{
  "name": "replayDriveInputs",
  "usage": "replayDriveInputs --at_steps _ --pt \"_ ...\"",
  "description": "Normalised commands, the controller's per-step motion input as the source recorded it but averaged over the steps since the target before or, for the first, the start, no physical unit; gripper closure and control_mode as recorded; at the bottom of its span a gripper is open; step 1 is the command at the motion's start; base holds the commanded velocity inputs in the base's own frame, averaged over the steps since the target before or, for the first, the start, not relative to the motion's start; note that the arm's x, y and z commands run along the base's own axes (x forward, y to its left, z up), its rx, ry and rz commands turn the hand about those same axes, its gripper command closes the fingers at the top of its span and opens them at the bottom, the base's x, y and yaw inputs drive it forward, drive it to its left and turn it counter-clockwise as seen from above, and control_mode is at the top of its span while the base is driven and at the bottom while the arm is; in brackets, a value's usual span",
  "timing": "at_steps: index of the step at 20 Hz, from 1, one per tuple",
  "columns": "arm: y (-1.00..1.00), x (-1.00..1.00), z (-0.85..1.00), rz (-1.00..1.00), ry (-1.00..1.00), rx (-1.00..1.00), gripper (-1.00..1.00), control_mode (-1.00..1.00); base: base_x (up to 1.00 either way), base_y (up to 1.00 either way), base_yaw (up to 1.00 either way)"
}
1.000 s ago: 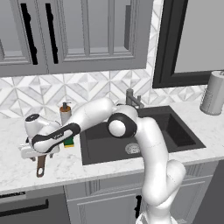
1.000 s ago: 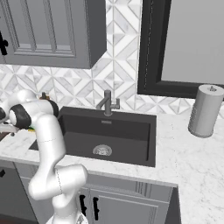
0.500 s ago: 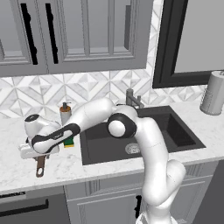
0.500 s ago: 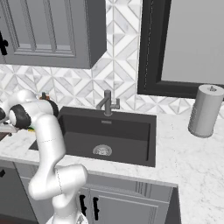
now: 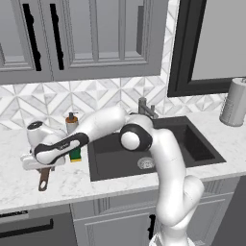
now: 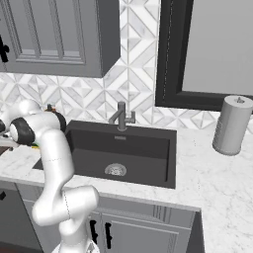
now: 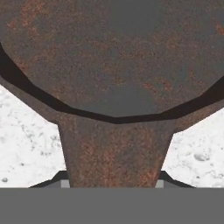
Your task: Pick the pan and sponge and place them into the sink. Then turn on the water.
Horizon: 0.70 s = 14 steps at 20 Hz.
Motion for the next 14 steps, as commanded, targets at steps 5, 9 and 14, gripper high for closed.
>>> replayDriveInputs --at_steps 5,9,14 --pt "-0.3 0.0 0.58 -0.14 0.0 0.0 1.0 -1.0 0.0 0.0 0.0" --pt "-0.47 0.0 0.42 -0.16 0.0 0.0 1.0 -1.0 0.0 0.0 0.0" --pt "-0.84 0.11 0.06 -0.2 0.0 0.0 1.0 -1.0 0.0 0.0 0.0"
